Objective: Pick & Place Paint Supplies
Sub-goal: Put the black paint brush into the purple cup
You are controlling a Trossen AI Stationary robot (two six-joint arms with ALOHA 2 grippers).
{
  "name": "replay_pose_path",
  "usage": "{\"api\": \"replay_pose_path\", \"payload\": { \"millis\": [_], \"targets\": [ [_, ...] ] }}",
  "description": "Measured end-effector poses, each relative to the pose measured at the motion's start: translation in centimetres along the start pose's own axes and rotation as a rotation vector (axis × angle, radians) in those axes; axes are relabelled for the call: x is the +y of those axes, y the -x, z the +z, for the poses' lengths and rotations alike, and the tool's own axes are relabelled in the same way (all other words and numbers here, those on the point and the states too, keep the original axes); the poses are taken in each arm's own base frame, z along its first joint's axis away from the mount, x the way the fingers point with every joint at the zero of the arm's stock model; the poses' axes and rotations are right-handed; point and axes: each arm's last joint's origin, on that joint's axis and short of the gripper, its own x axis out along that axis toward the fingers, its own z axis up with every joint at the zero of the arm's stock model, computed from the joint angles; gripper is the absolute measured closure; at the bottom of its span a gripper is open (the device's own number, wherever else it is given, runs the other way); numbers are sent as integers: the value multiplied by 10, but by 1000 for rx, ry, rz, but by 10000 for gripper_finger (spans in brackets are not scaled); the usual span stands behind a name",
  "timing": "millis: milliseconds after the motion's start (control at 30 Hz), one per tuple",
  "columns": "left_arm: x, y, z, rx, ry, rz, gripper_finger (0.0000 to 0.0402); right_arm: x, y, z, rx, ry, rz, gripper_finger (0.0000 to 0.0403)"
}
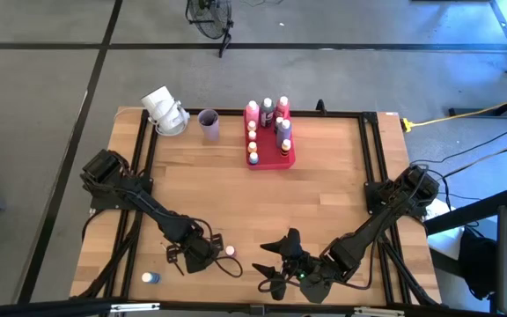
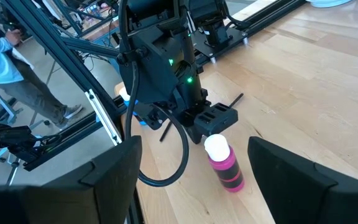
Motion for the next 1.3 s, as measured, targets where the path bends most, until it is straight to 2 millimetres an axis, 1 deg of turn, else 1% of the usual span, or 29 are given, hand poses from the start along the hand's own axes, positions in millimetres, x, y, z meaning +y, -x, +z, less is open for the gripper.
{"api": "replay_pose_path", "payload": {
  "millis": [433,667,800,900,933,1000,1100,1233,1300],
  "targets": [
    [-2,-2,1,9,8,2,399,0,0,0,0,-1,0,105],
    [-2,4,9,84,3,32,399,1,0,1,-4,41,4,105],
    [-1,11,14,159,4,65,399,2,0,2,-11,92,12,105],
    [-4,17,9,328,7,110,399,2,0,2,-11,123,12,105],
    [-2,21,10,358,17,140,399,2,0,2,-12,136,11,105],
    [0,29,13,389,42,177,399,1,-1,2,-13,169,8,105],
    [1,37,11,452,86,168,399,0,-3,4,-16,210,1,105],
    [7,51,15,483,113,227,399,-3,-7,7,-20,263,-10,105],
    [10,62,15,493,123,254,399,-3,-8,8,-21,298,-13,105]
  ]
}}
